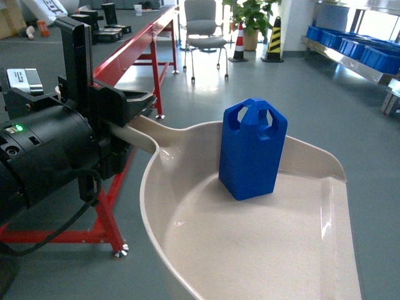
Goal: Place part in tray to right shelf
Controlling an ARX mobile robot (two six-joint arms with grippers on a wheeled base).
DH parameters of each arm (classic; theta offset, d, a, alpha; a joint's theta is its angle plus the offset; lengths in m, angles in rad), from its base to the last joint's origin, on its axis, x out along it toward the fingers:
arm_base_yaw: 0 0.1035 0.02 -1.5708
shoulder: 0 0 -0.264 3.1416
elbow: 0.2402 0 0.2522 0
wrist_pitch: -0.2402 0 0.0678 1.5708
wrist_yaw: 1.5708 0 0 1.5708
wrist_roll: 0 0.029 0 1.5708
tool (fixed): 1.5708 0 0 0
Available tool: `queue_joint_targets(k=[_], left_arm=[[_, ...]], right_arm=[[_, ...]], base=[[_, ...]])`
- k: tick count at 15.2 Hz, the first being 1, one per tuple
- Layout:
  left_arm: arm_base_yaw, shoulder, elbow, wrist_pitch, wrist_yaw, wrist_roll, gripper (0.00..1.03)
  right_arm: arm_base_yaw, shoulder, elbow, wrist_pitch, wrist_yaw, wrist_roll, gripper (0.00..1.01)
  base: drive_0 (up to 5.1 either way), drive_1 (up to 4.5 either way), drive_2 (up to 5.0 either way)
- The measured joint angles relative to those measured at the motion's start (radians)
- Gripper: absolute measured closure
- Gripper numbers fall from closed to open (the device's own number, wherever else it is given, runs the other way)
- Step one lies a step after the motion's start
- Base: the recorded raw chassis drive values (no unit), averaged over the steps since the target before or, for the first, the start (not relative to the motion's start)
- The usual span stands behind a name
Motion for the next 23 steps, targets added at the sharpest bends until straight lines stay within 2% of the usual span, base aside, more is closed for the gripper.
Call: queue_joint_targets(k=[9,11,18,23], left_arm=[[-0.004,0.0,0.0,0.002,-0.003,0.0,0.91],[-0.017,0.0,0.0,0.002,0.012,0.0,0.91],[-0.005,-0.002,-0.001,0.001,0.001,0.0,0.91],[-0.004,-0.002,-0.001,0.001,0.0,0.0,0.91]], right_arm=[[0.0,0.0,0.0,0.002,0.003,0.0,0.03],[0.0,0.0,0.0,0.0,0.003,0.0,0.03],[0.0,0.0,0.0,0.002,0.003,0.0,0.03],[0.0,0.0,0.0,-0.001,0.003,0.0,0.03]], base=[[5.0,-2.48,-2.5],[0.0,0.0,0.0],[0.0,0.0,0.0],[0.0,4.34,-4.3]])
